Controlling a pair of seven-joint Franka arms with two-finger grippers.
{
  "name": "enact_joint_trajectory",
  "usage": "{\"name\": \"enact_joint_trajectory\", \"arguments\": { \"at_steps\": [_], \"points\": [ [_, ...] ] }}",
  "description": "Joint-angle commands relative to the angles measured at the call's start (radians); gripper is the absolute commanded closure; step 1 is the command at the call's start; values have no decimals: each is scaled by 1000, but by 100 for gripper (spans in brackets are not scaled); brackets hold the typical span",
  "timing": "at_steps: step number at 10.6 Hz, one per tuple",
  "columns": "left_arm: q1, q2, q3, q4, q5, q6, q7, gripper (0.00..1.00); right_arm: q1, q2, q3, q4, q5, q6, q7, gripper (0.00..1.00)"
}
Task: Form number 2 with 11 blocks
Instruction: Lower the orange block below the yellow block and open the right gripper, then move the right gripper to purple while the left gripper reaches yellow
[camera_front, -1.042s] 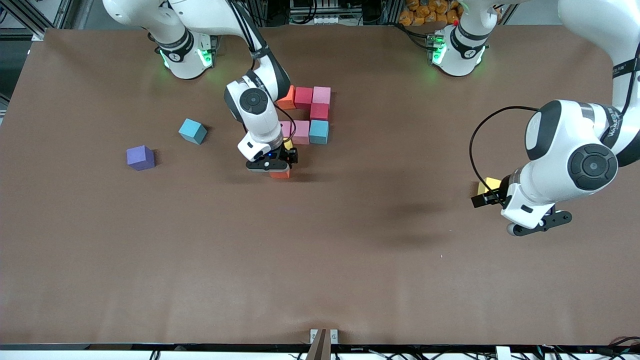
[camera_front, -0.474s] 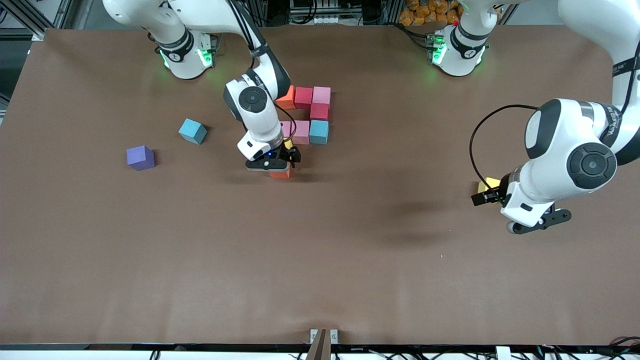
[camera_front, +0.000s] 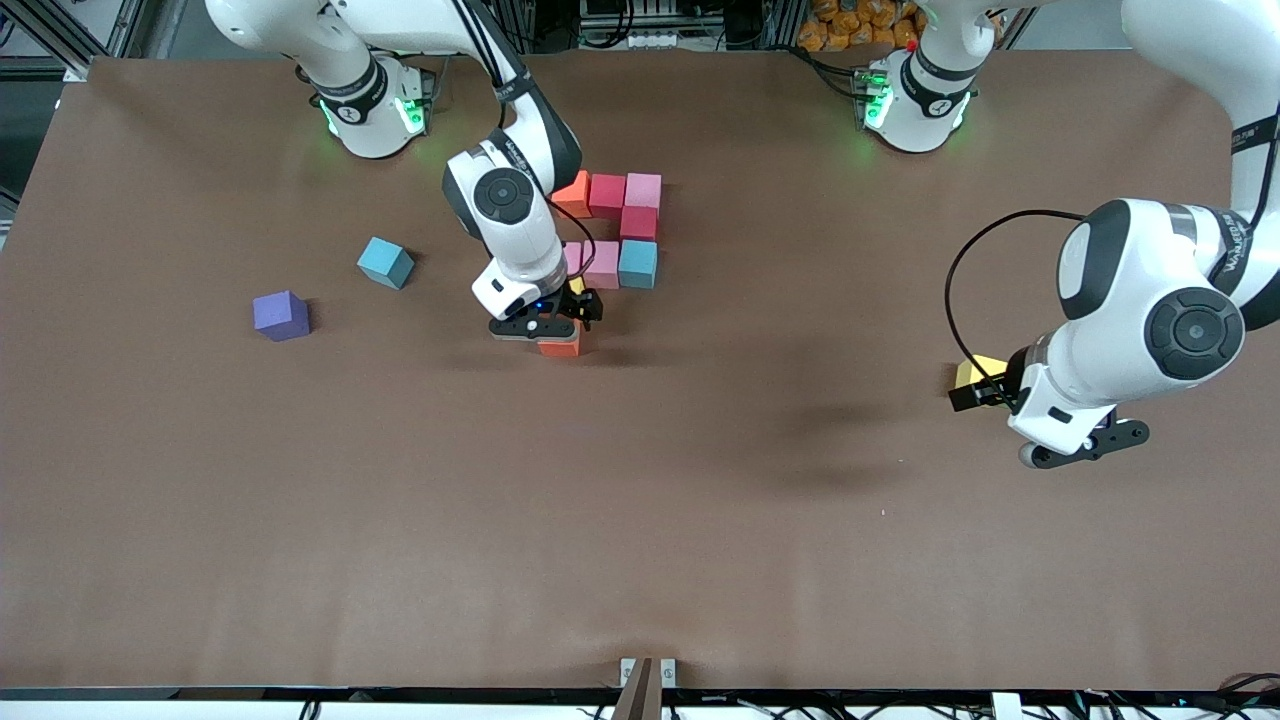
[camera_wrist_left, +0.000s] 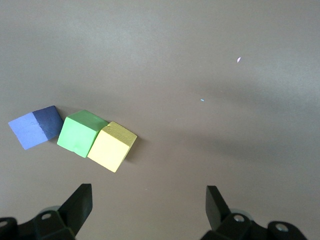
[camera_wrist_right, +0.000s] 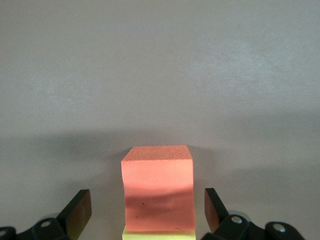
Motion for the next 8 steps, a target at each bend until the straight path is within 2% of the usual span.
{"name": "enact_joint_trajectory", "arguments": {
  "at_steps": [1, 3, 7, 8],
  "points": [
    [14, -34, -12, -39, 20, 8, 16, 0, -75, -48, 3, 75, -7, -174, -67, 0],
    [16, -36, -10, -70, 20, 16, 20, 0, -149, -59, 9, 134, -7, -266, -156, 0],
    [46, -39, -10, -128, -17, 16, -21, 0, -345, -80, 20, 217, -9, -430, -470, 0],
    [43, -39, -10, -136, -21, 17, -74, 0, -404, -79, 49, 234, -10, -452, -514, 0]
  ]
}}
